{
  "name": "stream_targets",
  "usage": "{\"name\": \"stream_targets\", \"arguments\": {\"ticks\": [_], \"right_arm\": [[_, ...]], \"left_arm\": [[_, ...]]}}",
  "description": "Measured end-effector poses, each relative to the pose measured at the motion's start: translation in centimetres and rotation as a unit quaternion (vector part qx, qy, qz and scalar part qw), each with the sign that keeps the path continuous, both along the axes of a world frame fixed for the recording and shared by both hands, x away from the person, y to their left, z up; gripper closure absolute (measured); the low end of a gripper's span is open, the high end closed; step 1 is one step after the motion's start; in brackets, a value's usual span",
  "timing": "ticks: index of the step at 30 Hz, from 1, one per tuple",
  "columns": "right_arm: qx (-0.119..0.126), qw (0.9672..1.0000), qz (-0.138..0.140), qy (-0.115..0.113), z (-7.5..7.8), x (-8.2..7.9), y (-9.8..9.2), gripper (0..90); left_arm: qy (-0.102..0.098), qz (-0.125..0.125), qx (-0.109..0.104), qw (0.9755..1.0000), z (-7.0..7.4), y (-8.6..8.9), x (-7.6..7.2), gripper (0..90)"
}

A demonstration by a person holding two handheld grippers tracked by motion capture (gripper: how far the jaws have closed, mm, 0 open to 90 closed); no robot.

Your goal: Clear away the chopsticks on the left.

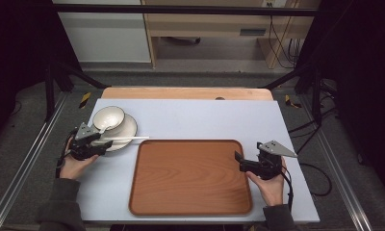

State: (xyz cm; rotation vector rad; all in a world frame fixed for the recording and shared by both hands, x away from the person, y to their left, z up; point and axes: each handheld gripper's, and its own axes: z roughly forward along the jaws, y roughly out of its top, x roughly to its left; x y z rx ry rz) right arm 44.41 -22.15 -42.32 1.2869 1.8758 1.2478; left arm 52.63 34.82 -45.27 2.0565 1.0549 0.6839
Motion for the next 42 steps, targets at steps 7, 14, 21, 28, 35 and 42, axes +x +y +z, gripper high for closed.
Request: {"name": "stream_targets", "arguments": {"ticks": [7,14,21,28,35,42], "right_arm": [[0.001,1.0000,0.000,-0.001,0.0,0.0,0.0,9.8],[-0.001,1.0000,0.000,0.001,0.0,0.0,0.0,9.8],[0.000,1.0000,0.001,0.001,0.0,0.0,-0.1,9.9],[-0.001,1.0000,0.003,0.001,0.0,0.0,0.0,9.9],[0.001,1.0000,0.004,0.002,0.0,0.0,-0.1,9.8],[0.001,1.0000,0.005,0.002,0.0,-0.1,-0.1,9.8]], "left_arm": [[0.012,-0.001,0.013,0.9998,0.0,-0.2,-0.1,44.9],[0.022,-0.001,0.015,0.9996,0.0,-0.4,-0.2,53.5],[0.039,0.001,-0.001,0.9993,0.1,-0.5,-0.3,60.2],[0.046,-0.011,0.001,0.9989,0.3,-0.7,-0.7,68.6],[0.050,-0.017,0.007,0.9986,0.4,-1.1,-1.0,73.4],[0.057,-0.021,0.000,0.9982,0.5,-1.3,-1.1,79.0]]}}
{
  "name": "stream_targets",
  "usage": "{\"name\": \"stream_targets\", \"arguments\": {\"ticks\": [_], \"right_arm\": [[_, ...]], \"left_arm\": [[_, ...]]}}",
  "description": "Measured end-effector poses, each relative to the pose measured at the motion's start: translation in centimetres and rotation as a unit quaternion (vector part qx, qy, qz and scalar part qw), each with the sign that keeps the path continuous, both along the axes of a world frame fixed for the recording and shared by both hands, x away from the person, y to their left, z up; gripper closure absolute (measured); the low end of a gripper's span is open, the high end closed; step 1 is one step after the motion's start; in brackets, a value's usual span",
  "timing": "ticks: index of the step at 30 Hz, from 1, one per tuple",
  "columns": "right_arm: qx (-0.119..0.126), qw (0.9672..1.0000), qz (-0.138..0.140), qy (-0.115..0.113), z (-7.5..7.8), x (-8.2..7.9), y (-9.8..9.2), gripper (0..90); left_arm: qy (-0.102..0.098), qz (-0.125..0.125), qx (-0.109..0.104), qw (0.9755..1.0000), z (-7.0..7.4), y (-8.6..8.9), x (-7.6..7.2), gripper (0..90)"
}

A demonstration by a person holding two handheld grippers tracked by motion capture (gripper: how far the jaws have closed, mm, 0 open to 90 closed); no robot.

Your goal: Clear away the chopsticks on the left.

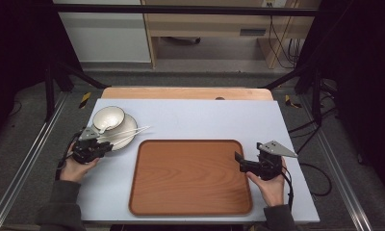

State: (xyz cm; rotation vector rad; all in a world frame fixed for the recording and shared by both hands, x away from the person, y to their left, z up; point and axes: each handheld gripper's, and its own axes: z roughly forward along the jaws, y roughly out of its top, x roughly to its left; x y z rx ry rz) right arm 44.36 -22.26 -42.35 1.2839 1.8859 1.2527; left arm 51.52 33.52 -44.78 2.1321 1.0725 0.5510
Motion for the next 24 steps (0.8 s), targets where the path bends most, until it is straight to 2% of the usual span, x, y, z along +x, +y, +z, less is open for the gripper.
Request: {"name": "stream_targets", "arguments": {"ticks": [7,12,13,14,16,17,18,20,24], "right_arm": [[-0.001,1.0000,0.000,0.001,0.0,0.0,0.0,9.8],[-0.001,1.0000,0.000,0.001,0.0,0.0,0.0,9.8],[0.000,1.0000,0.000,0.001,0.0,0.0,0.0,9.8],[0.001,1.0000,0.000,0.002,0.0,0.0,0.0,9.8],[0.001,1.0000,-0.001,0.002,0.0,0.0,0.0,9.8],[0.001,1.0000,-0.001,0.002,0.0,0.0,0.0,9.8],[0.002,1.0000,-0.001,0.002,0.0,0.0,0.0,9.8],[0.002,1.0000,-0.001,0.002,0.0,0.0,0.0,9.8],[0.003,1.0000,-0.001,0.002,0.0,0.1,0.0,9.8]], "left_arm": [[0.004,0.001,0.000,1.0000,0.0,-0.3,-0.1,83.7],[0.005,0.010,0.002,0.9999,0.1,-0.4,0.0,82.7],[0.006,0.014,-0.008,0.9999,0.1,-0.5,0.2,77.7],[0.006,0.014,-0.008,0.9999,0.1,-0.5,0.2,75.5],[0.006,0.027,-0.027,0.9993,0.2,-0.8,0.5,75.4],[0.006,0.027,-0.027,0.9993,0.2,-0.8,0.5,76.0],[0.008,0.036,-0.043,0.9984,0.1,-0.9,0.9,76.8],[0.011,0.037,-0.048,0.9981,0.0,-1.0,1.1,76.8],[0.021,0.042,-0.036,0.9983,-0.7,-1.4,1.7,78.3]]}}
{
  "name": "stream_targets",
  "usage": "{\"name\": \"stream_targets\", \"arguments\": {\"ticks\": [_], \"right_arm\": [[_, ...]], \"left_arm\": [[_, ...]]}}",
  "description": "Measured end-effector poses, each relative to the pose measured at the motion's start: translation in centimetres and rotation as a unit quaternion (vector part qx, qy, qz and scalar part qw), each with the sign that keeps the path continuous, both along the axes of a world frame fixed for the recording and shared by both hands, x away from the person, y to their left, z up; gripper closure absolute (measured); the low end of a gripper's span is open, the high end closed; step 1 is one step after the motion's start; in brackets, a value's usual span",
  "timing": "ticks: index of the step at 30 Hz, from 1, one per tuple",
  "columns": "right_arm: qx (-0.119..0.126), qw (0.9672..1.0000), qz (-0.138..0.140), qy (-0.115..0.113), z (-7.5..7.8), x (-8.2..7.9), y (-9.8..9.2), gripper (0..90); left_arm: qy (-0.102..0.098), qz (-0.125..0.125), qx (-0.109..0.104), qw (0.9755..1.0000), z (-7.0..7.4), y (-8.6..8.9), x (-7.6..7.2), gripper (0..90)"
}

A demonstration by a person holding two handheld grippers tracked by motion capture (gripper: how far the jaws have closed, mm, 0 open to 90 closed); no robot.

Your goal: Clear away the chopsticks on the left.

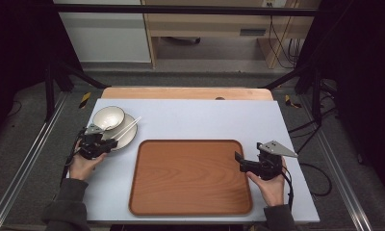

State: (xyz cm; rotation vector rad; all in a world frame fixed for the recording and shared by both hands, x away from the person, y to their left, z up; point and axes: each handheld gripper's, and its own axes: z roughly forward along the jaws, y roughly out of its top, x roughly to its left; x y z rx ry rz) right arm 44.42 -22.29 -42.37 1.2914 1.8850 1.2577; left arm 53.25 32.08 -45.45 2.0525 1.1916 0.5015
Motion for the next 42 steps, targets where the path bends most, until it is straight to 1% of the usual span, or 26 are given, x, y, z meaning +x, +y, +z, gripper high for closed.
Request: {"name": "stream_targets", "arguments": {"ticks": [2,3,5,9,12,14,15,16,17,19,20,21,24,25,26,27,29,30,32,33,36,37,40,41,42], "right_arm": [[0.000,1.0000,0.000,0.000,0.0,0.0,0.0,9.8],[0.000,1.0000,-0.001,0.000,0.0,0.0,0.0,9.8],[-0.001,1.0000,0.000,0.000,0.0,0.0,0.0,9.8],[-0.002,1.0000,0.000,0.000,0.0,0.0,0.0,9.8],[-0.002,1.0000,0.000,-0.001,0.0,0.0,0.0,9.8],[0.000,1.0000,-0.001,-0.001,0.1,-0.1,-0.1,9.6],[0.001,1.0000,-0.002,-0.001,0.1,-0.1,-0.1,9.6],[0.002,1.0000,-0.003,-0.002,0.1,-0.1,-0.2,9.5],[0.002,1.0000,-0.003,-0.002,0.1,-0.1,-0.2,9.5],[0.005,1.0000,-0.005,-0.002,0.2,-0.2,-0.3,9.3],[0.004,1.0000,-0.005,-0.004,0.3,-0.2,-0.3,9.3],[0.004,1.0000,-0.005,-0.004,0.3,-0.2,-0.3,9.3],[0.004,1.0000,-0.006,-0.006,0.3,-0.3,-0.5,8.9],[0.004,1.0000,-0.006,-0.006,0.3,-0.3,-0.5,8.9],[0.007,0.9999,-0.006,-0.007,0.4,-0.3,-0.5,8.8],[0.007,0.9999,-0.006,-0.007,0.4,-0.3,-0.5,8.8],[0.007,0.9999,-0.008,-0.007,0.4,-0.3,-0.5,8.8],[0.009,0.9999,-0.008,-0.006,0.4,-0.3,-0.5,8.8],[0.005,0.9999,-0.007,-0.006,0.4,-0.3,-0.5,8.8],[0.005,0.9999,-0.007,-0.006,0.4,-0.3,-0.5,8.8],[0.004,1.0000,-0.007,-0.005,0.4,-0.3,-0.4,8.7],[0.007,0.9999,-0.007,-0.005,0.4,-0.3,-0.4,8.7],[0.007,0.9999,-0.008,-0.006,0.5,-0.4,-0.5,8.6],[0.005,0.9999,-0.009,-0.006,0.5,-0.4,-0.6,8.6],[0.005,0.9999,-0.009,-0.006,0.5,-0.4,-0.6,8.6]], "left_arm": [[0.000,0.001,-0.001,1.0000,-0.1,0.0,0.0,79.1],[0.000,0.000,-0.002,1.0000,-0.1,0.0,0.0,82.0],[0.001,0.000,-0.002,1.0000,0.0,0.0,0.0,83.1],[0.004,0.001,-0.004,1.0000,0.1,0.0,-0.1,84.1],[0.002,0.003,-0.003,1.0000,0.2,-0.1,-0.4,84.2],[-0.005,0.006,-0.005,1.0000,0.5,-0.3,-0.8,84.3],[-0.005,0.006,-0.005,1.0000,0.5,-0.3,-0.8,84.3],[-0.012,0.008,-0.007,0.9999,0.9,-0.5,-1.1,84.4],[-0.012,0.008,-0.007,0.9999,0.9,-0.5,-1.1,84.4],[-0.019,0.009,-0.013,0.9997,1.2,-0.7,-1.5,84.4],[-0.024,0.011,-0.013,0.9996,1.6,-1.0,-1.9,84.4],[-0.024,0.011,-0.013,0.9996,1.6,-1.0,-1.9,84.4],[-0.031,0.016,-0.020,0.9992,2.0,-1.7,-2.6,84.4],[-0.034,0.019,-0.017,0.9991,2.2,-1.9,-2.9,84.4],[-0.036,0.022,-0.022,0.9989,2.4,-2.5,-3.6,84.4],[-0.036,0.022,-0.022,0.9989,2.4,-2.5,-3.6,84.3],[-0.035,0.025,-0.035,0.9985,2.5,-3.0,-4.3,84.4],[-0.038,0.026,-0.039,0.9982,2.6,-3.3,-4.5,84.3],[-0.046,0.031,-0.032,0.9979,2.9,-3.9,-5.3,84.3],[-0.047,0.033,-0.034,0.9978,3.0,-4.1,-5.5,84.3],[-0.060,0.047,-0.035,0.9965,3.2,-4.9,-6.5,84.4],[-0.063,0.054,-0.037,0.9958,3.3,-5.2,-6.9,84.3],[-0.067,0.067,-0.042,0.9946,3.4,-5.8,-7.8,84.3],[-0.073,0.079,-0.042,0.9933,3.4,-6.3,-8.5,84.3],[-0.073,0.079,-0.042,0.9933,3.4,-6.3,-8.5,84.3]]}}
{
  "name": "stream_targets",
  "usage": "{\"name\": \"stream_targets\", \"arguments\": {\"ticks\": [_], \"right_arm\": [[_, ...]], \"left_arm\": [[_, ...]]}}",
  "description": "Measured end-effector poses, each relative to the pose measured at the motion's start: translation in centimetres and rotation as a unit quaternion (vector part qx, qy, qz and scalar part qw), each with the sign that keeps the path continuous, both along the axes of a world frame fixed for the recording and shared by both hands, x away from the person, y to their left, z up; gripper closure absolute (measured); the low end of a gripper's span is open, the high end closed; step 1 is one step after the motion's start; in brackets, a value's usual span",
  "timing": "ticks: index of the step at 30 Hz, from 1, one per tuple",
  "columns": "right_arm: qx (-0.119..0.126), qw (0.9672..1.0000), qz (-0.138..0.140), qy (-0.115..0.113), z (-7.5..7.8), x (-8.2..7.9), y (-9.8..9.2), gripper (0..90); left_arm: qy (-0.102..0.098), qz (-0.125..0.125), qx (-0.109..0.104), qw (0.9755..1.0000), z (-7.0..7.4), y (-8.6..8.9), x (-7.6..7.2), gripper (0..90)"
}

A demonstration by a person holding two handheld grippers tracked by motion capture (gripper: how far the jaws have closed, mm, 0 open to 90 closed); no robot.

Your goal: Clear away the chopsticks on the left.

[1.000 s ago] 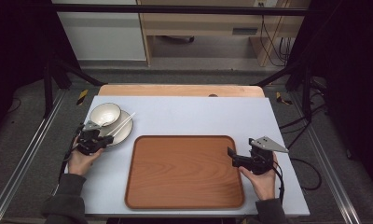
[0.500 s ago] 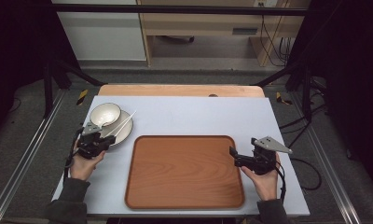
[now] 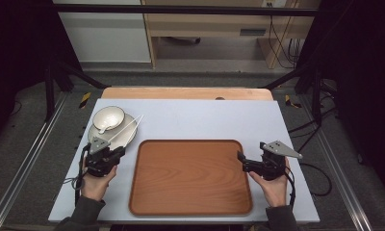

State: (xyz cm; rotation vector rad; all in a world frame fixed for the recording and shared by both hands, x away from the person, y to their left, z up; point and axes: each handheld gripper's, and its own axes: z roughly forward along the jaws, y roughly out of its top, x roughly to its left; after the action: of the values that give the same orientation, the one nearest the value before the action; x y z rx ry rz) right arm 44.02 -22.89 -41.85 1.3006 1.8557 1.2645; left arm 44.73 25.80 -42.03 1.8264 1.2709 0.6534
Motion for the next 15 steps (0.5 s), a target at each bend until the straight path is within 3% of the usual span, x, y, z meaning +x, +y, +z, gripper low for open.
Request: {"name": "stream_targets", "arguments": {"ticks": [5,11,15], "right_arm": [[0.004,1.0000,0.002,-0.002,0.1,0.0,0.0,8.5],[0.006,1.0000,0.007,-0.001,0.2,-0.1,0.2,8.5],[0.006,0.9999,0.009,-0.001,0.2,-0.1,0.2,8.4]], "left_arm": [[0.002,0.025,-0.021,0.9995,0.1,-0.9,-1.5,84.3],[0.005,0.050,-0.013,0.9987,-0.2,-2.3,-2.9,84.2],[0.000,0.068,-0.042,0.9968,-0.6,-3.5,-4.2,84.3]]}}
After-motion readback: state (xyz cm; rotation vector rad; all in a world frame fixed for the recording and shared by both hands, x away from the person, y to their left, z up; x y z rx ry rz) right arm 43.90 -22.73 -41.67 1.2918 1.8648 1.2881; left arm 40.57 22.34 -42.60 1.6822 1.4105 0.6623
